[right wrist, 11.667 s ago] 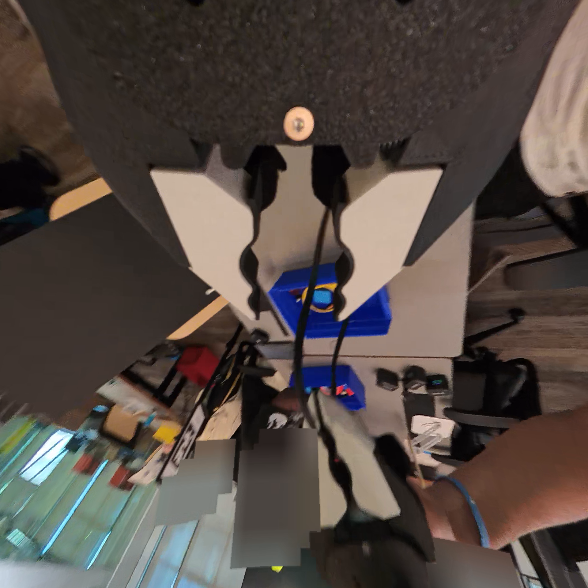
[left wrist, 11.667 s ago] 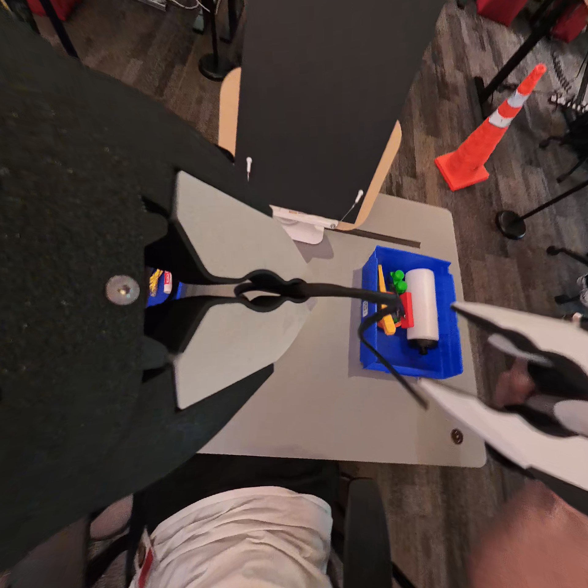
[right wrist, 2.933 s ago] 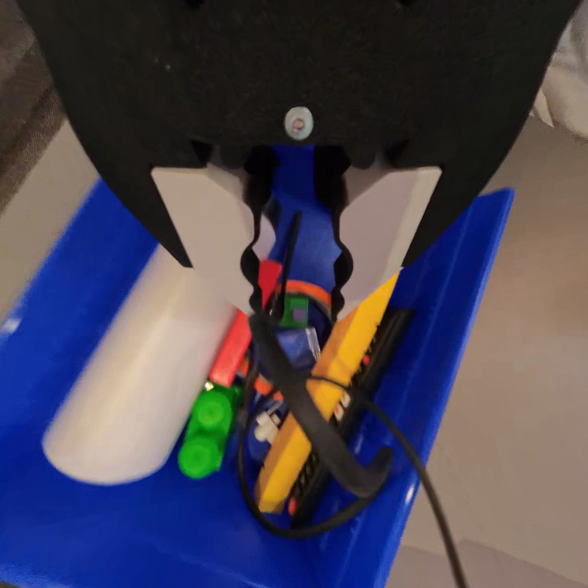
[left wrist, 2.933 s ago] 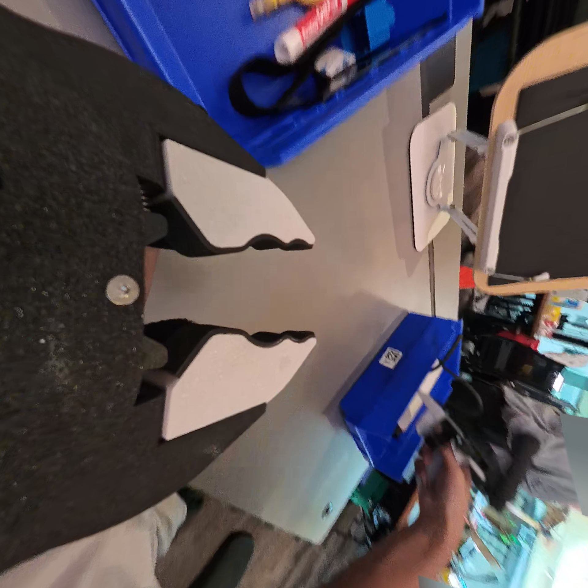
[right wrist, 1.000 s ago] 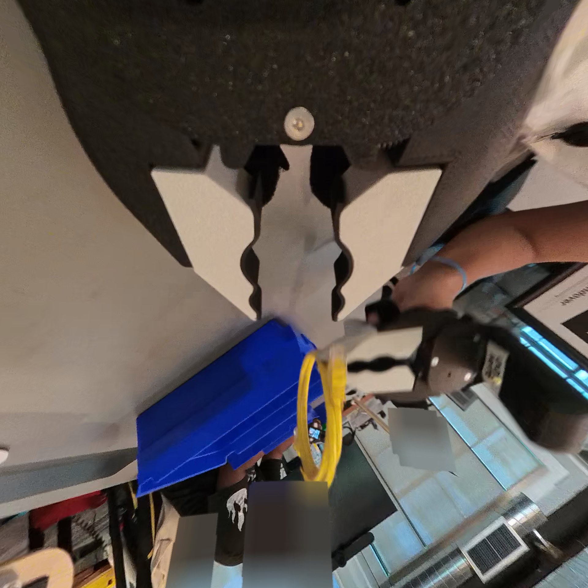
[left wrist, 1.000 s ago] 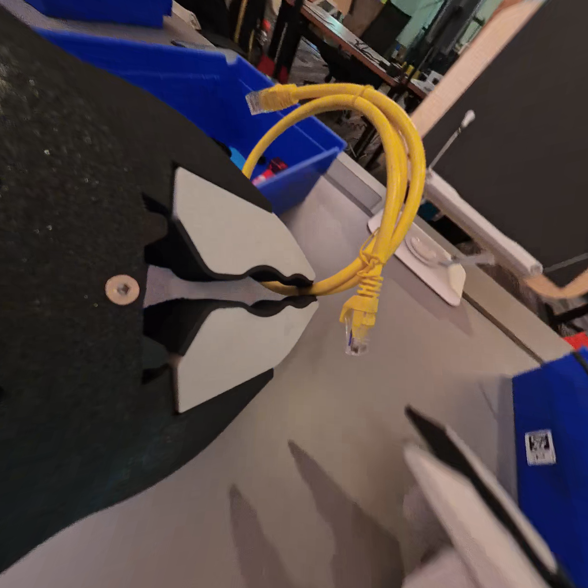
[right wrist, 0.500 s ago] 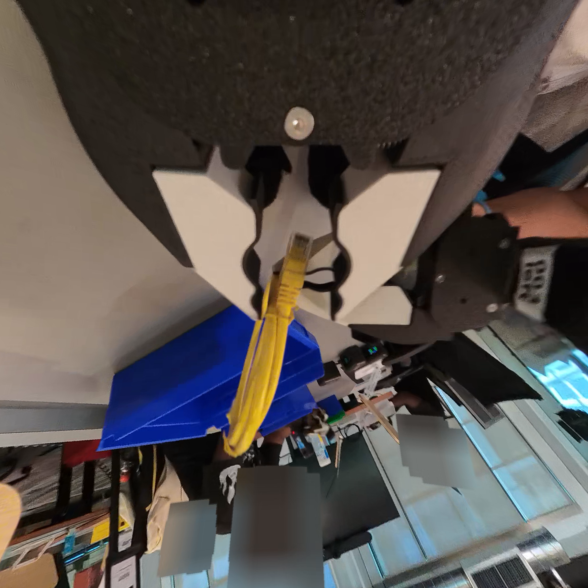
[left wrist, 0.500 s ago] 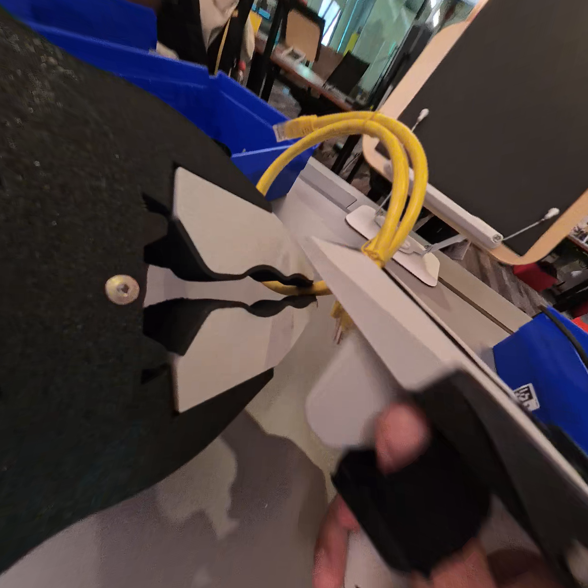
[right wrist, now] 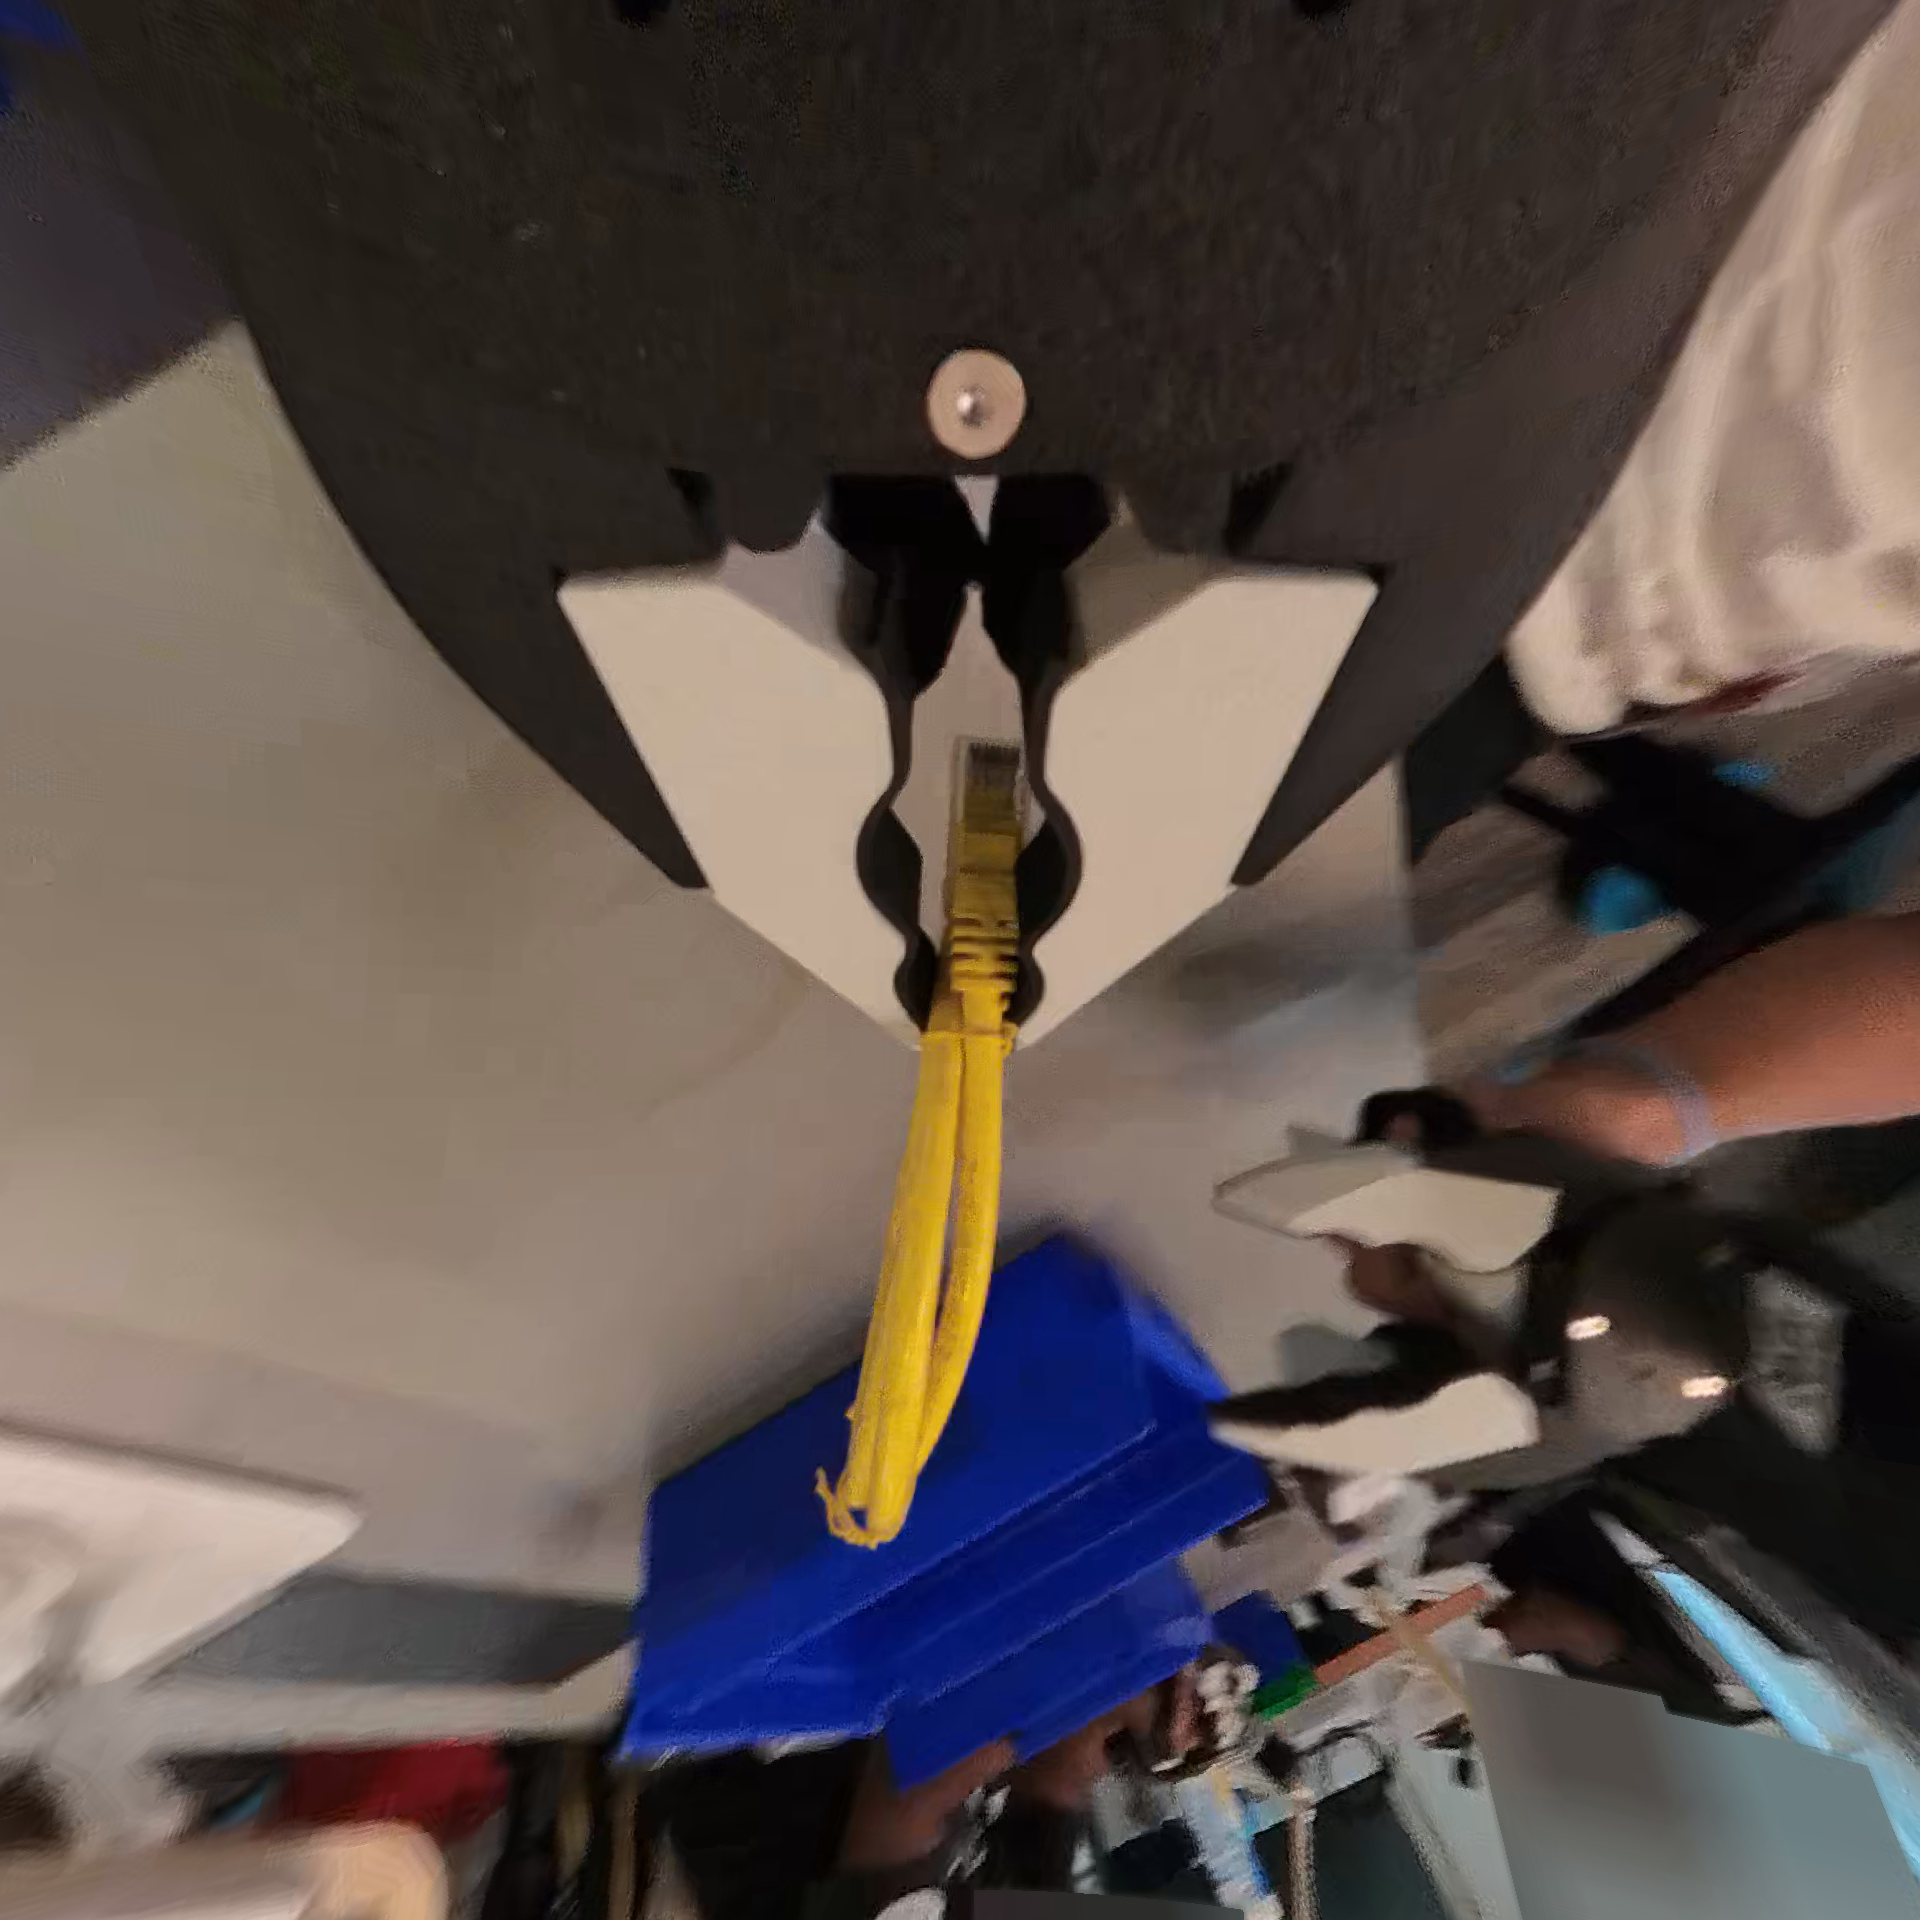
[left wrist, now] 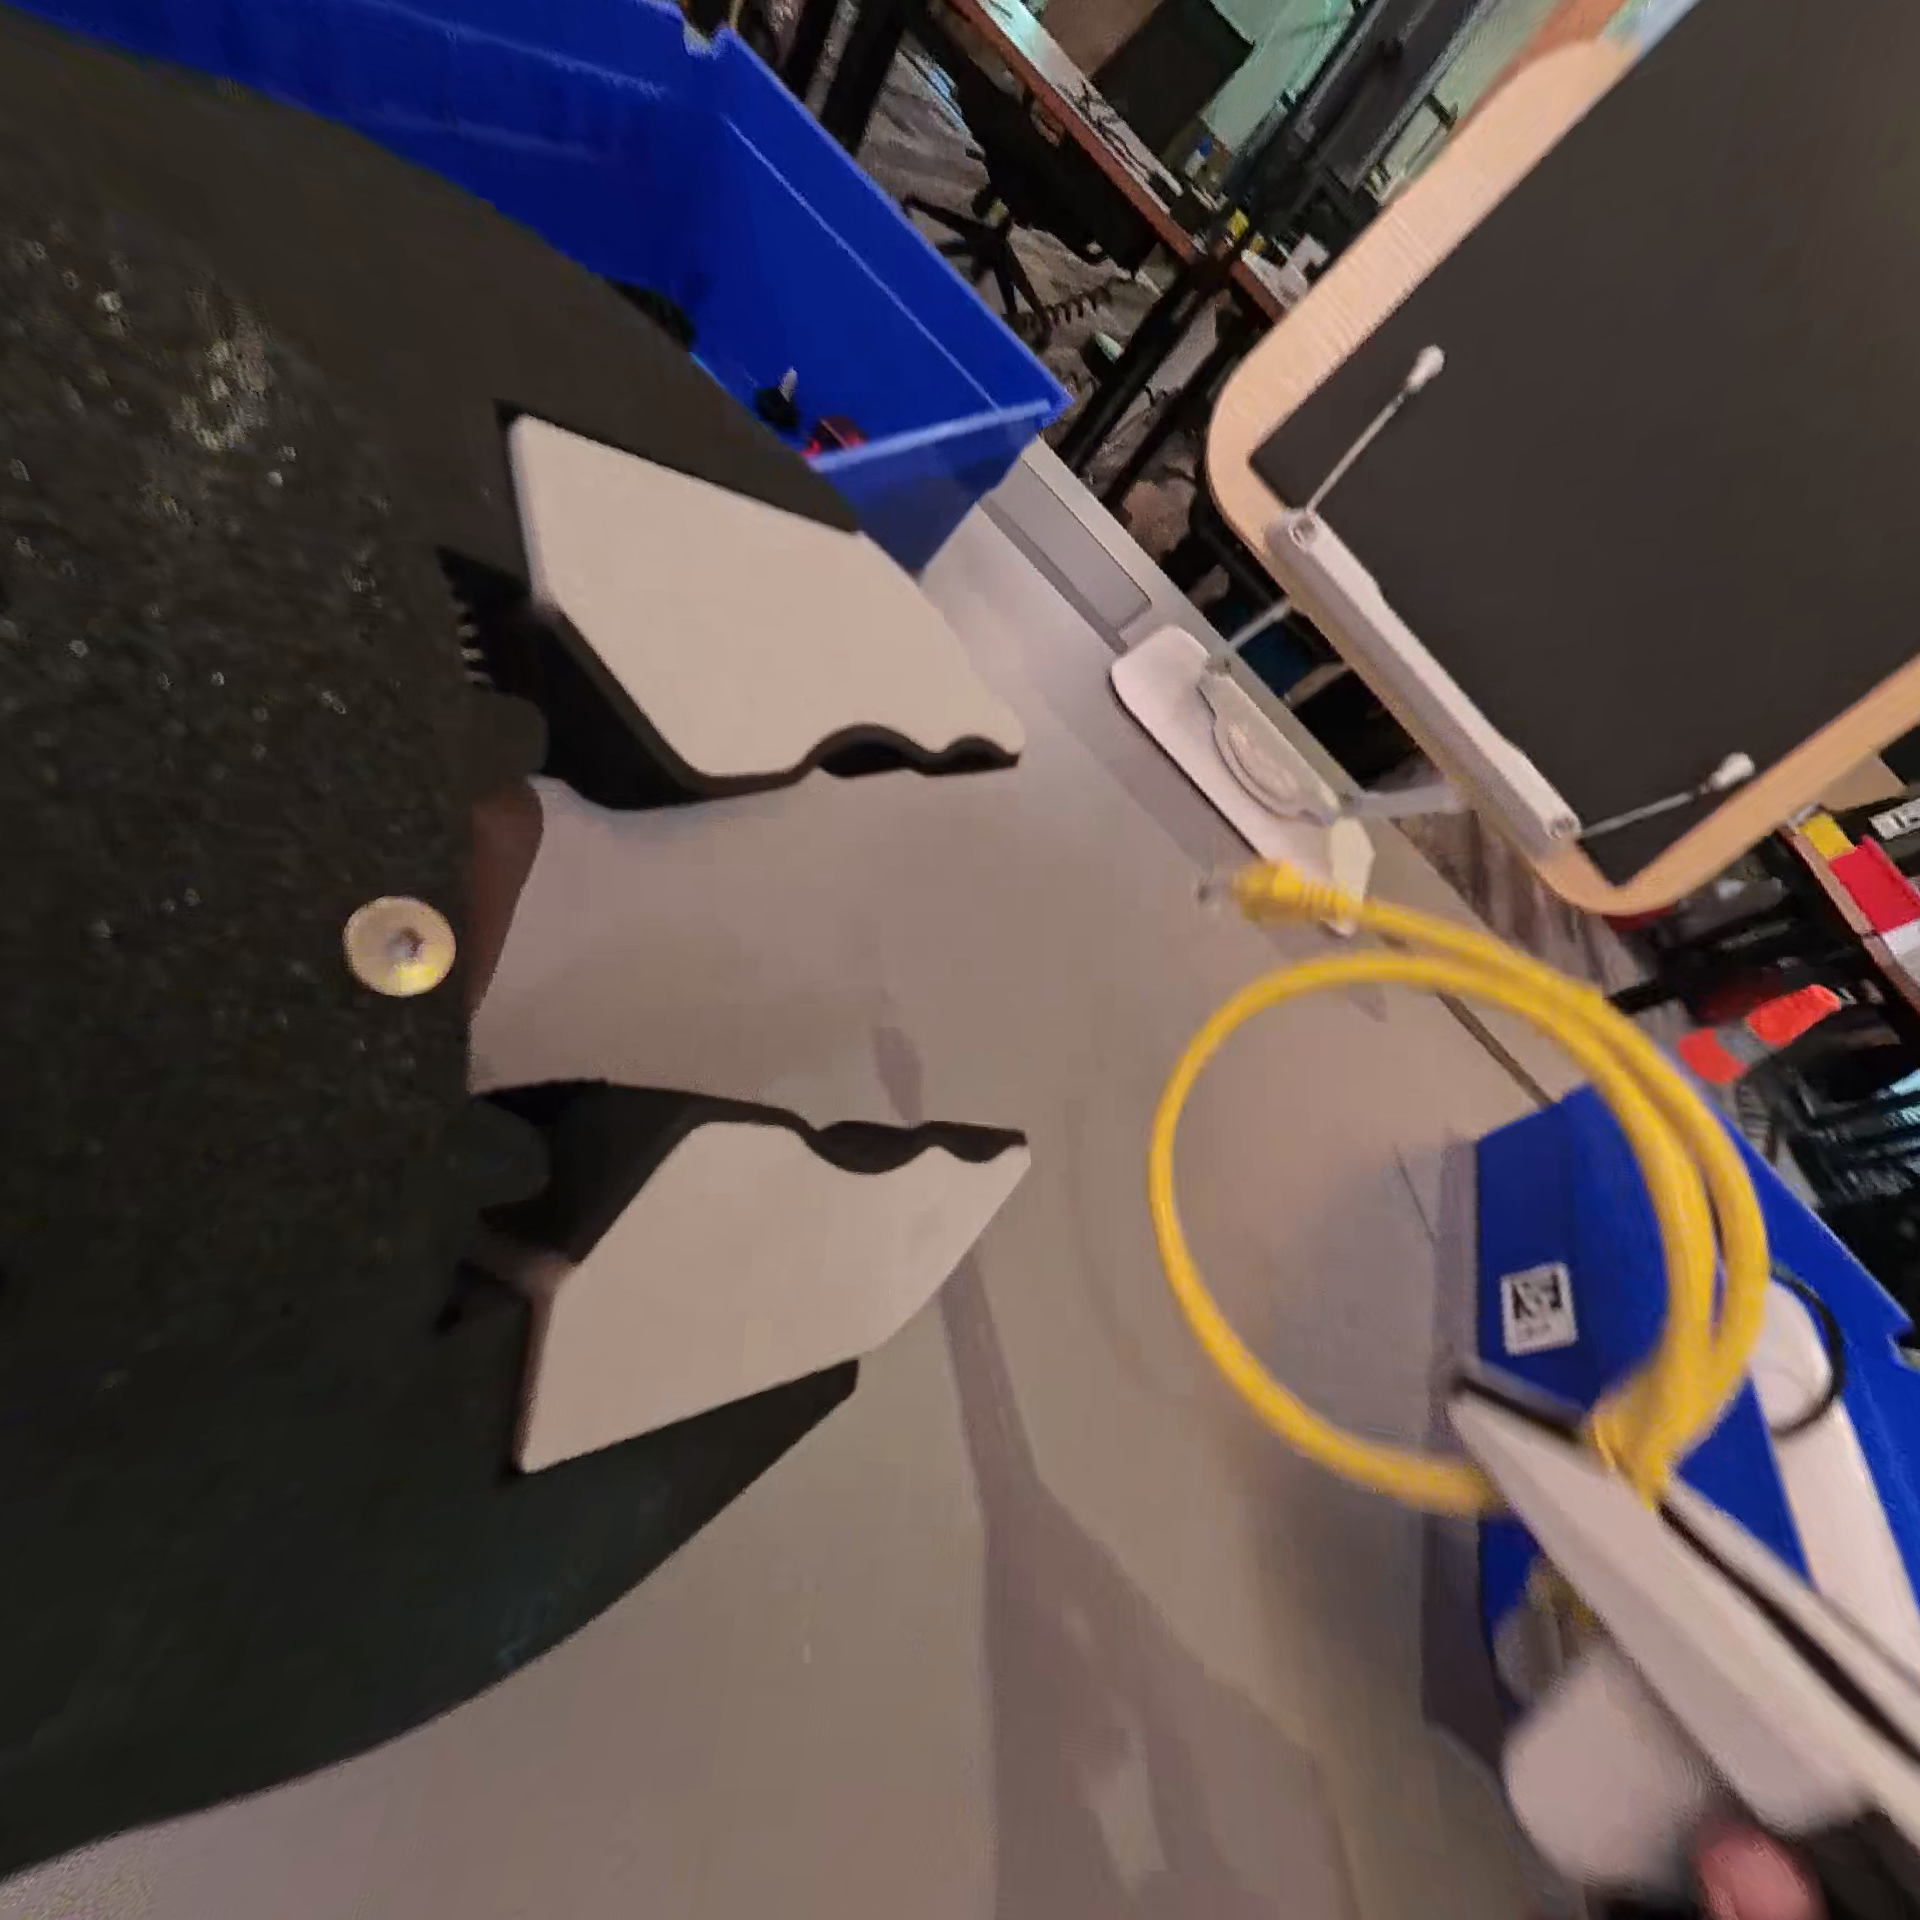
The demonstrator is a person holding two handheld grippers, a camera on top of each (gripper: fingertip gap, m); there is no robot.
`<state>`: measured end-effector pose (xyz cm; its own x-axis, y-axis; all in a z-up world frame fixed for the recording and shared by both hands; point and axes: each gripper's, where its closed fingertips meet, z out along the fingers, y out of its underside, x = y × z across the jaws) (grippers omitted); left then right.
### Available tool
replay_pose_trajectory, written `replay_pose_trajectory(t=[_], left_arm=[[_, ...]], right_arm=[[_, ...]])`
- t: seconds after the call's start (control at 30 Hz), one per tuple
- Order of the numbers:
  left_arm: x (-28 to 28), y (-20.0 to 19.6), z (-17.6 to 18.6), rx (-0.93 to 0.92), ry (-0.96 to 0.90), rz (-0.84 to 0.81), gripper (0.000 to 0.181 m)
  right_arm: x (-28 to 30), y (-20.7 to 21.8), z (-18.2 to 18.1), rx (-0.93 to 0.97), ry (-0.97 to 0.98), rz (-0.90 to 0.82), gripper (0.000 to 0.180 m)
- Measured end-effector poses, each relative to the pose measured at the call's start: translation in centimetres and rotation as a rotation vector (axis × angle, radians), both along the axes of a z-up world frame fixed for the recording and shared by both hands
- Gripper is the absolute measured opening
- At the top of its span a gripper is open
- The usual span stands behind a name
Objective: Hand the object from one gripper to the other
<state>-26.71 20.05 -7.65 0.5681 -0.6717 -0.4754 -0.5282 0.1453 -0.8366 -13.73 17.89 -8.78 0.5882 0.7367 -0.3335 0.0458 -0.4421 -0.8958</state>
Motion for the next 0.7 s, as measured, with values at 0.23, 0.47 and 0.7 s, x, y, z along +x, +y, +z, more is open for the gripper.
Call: replay_pose_trajectory(t=[0.23,0.47,0.7], left_arm=[[1.1,-0.6,-0.3,-0.017,0.012,-0.106,0.066],[0.4,0.0,-1.4,0.096,0.159,-0.058,0.021],[0.4,0.2,-1.2,0.034,0.119,-0.041,0.013]], right_arm=[[-6.3,-3.9,-2.4,-0.095,-0.078,0.244,0.011],[-9.2,-5.0,-2.9,-0.093,-0.109,0.309,0.011],[-7.4,-2.9,-0.7,0.092,0.029,0.198,0.042]])
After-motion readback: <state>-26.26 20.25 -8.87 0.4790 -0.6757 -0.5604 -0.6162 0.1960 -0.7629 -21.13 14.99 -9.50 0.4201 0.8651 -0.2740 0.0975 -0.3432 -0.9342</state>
